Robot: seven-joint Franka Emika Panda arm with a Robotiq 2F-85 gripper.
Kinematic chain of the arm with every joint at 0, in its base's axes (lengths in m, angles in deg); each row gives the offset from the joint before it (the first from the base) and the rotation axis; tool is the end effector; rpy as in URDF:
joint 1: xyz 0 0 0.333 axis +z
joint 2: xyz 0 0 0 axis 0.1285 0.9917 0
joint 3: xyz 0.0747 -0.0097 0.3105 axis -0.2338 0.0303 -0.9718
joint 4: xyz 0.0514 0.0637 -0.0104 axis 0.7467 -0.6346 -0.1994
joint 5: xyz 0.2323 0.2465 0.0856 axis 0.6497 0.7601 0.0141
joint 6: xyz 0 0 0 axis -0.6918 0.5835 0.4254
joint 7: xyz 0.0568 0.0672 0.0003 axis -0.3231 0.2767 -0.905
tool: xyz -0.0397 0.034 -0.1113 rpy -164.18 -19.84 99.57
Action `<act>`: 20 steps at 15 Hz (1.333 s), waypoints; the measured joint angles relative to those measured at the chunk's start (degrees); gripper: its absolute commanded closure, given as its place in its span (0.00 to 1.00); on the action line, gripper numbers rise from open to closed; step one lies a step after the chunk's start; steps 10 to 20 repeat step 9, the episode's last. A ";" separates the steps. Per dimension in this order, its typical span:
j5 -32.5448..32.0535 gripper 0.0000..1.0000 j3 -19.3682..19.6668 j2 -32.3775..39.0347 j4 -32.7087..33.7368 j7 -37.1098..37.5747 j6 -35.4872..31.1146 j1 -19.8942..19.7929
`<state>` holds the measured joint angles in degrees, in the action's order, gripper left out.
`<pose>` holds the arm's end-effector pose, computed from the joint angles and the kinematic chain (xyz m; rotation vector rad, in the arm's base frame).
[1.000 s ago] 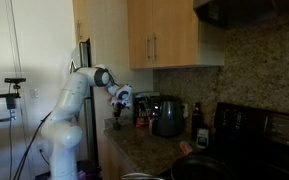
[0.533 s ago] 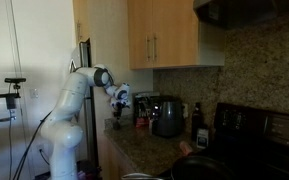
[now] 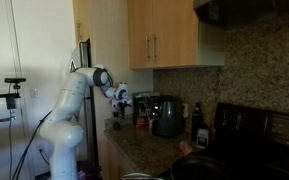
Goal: Move the spice bottle to the left
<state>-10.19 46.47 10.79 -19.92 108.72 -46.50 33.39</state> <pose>0.5136 0.3771 0.3544 -2.8713 0.5727 -0.0419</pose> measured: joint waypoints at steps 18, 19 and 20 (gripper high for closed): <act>-13.98 0.00 4.04 -13.53 -0.54 19.94 8.43 2.46; -13.98 0.00 4.04 -13.53 -0.54 19.94 8.43 2.46; -13.98 0.00 4.04 -13.53 -0.54 19.94 8.43 2.46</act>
